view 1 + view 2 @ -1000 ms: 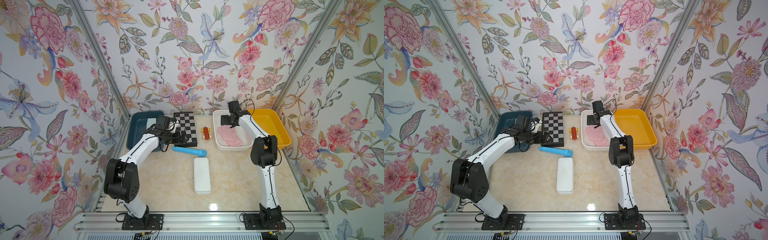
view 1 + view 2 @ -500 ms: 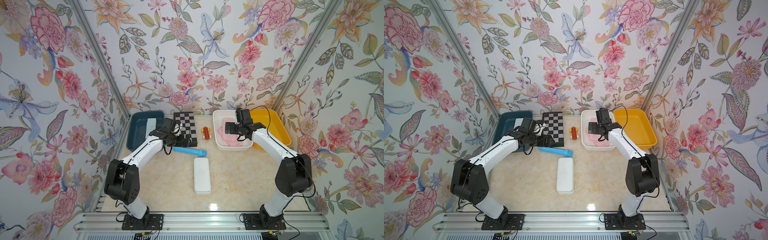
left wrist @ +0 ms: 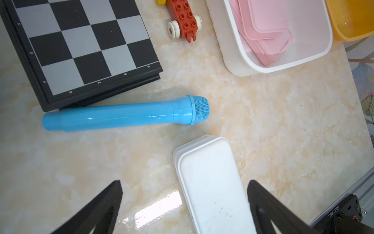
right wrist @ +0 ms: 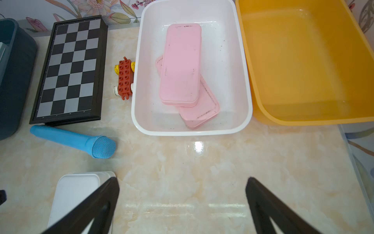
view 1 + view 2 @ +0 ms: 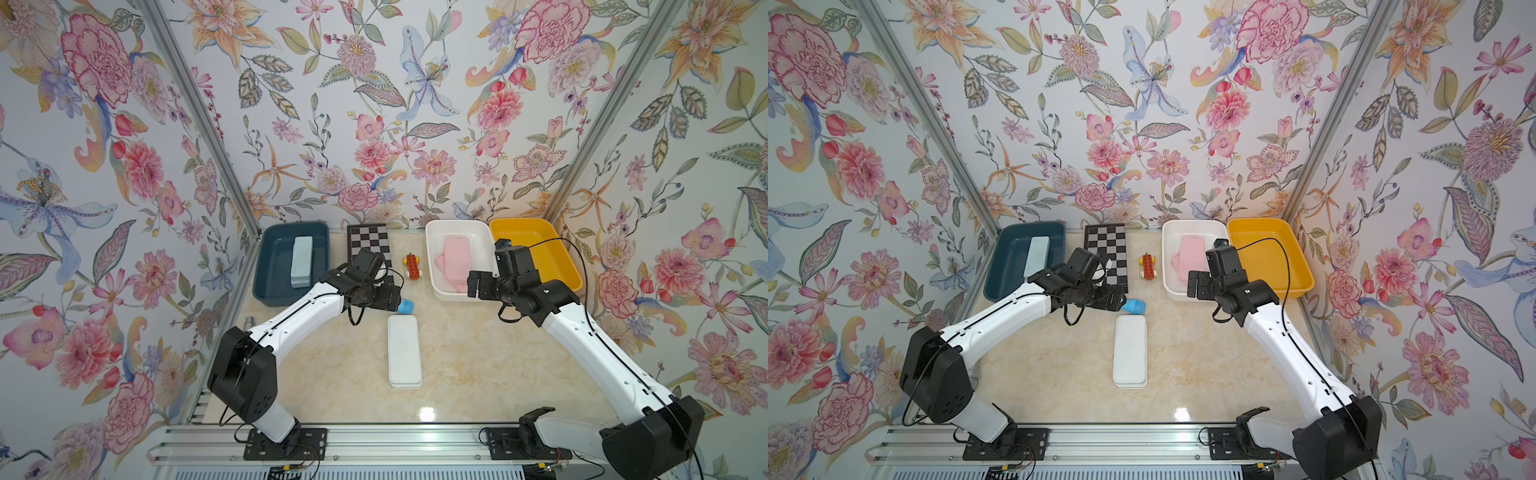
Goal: Place the pencil cases by color into the storage box
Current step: Pick up the pencil case from the center of the board.
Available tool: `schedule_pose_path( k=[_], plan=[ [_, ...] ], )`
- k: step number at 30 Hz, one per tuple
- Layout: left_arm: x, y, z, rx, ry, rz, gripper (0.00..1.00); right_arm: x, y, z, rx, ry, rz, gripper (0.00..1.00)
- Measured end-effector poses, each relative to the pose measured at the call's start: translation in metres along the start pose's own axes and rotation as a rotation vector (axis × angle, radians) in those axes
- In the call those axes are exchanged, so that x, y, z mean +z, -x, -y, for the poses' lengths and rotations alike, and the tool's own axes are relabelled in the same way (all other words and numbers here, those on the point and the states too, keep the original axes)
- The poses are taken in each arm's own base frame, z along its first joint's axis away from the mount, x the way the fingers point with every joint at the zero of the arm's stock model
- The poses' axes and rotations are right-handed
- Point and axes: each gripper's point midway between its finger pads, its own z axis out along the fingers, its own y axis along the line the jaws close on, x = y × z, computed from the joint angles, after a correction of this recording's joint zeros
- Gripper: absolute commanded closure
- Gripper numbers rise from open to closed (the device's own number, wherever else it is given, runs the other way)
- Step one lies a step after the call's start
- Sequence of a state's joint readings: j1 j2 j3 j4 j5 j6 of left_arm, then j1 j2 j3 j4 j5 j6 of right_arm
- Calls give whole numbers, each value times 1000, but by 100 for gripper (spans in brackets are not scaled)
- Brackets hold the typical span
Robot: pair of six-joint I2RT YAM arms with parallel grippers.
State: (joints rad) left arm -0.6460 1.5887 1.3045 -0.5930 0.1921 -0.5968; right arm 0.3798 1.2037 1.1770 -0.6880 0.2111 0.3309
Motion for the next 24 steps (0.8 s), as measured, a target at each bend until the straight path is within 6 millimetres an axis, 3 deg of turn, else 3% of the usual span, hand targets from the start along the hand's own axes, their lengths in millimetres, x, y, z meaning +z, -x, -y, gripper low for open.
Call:
schedule_pose_path(
  k=[3, 6, 11, 16, 24],
  plan=[
    [-4, -11, 26, -35, -14, 2, 2, -17, -7, 17, 37, -20, 12, 0],
    [3, -24, 35, -84, 25, -14, 2, -19, -17, 24, 54, -19, -9, 0],
    [33, -51, 36, -126, 167, -77, 2, -7, -36, 19, 51, 17, -61, 0],
    [57, -68, 55, -117, 253, -106, 2, 9, -60, 15, 50, 52, -120, 0],
    [56, -72, 52, -140, 344, -71, 2, 21, -75, 18, 66, 67, -150, 0]
  ],
)
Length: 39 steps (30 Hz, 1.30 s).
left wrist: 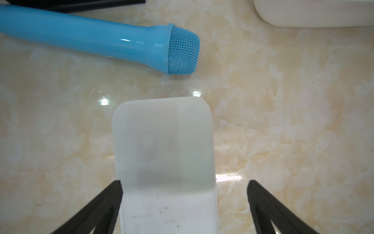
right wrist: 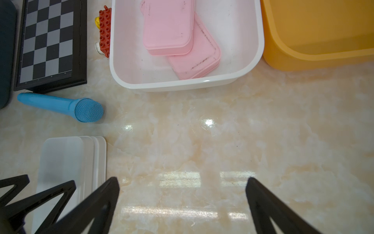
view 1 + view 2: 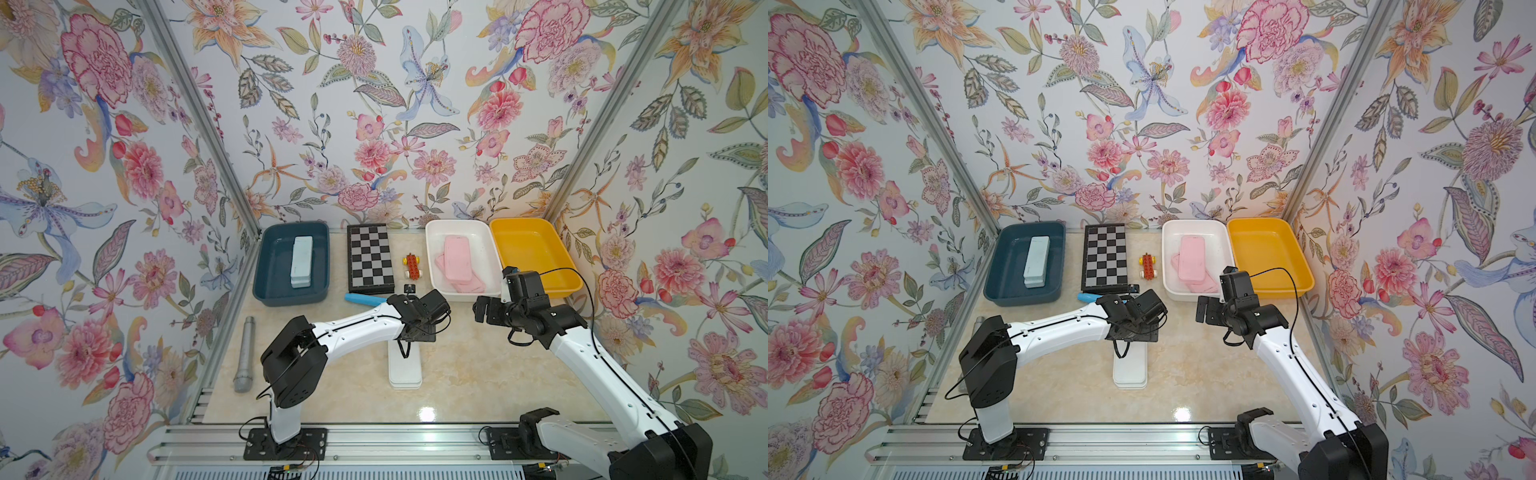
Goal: Place the pencil cases by color into the storage box
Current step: Pick up the pencil case from the center of the board.
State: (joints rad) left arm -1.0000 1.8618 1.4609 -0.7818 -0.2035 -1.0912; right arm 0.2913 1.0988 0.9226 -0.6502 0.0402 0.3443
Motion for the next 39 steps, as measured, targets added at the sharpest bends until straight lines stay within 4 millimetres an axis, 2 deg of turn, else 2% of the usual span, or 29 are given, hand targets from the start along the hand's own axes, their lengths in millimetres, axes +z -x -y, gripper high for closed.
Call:
schedule_pose_path(
  k=[4, 12, 33, 39],
  plan=[
    [2, 1, -3, -10, 29, 6, 2, 4, -7, 4, 9, -3, -13, 0],
    [8, -3, -10, -26, 71, -3, 2, 3, -6, 8, 20, -5, -1, 0],
    [37, -23, -12, -4, 99, -106, 2, 9, -15, 10, 27, 5, -24, 0],
    [39, -26, -11, 10, 93, -122, 2, 9, -15, 10, 29, 3, -23, 0]
  ],
)
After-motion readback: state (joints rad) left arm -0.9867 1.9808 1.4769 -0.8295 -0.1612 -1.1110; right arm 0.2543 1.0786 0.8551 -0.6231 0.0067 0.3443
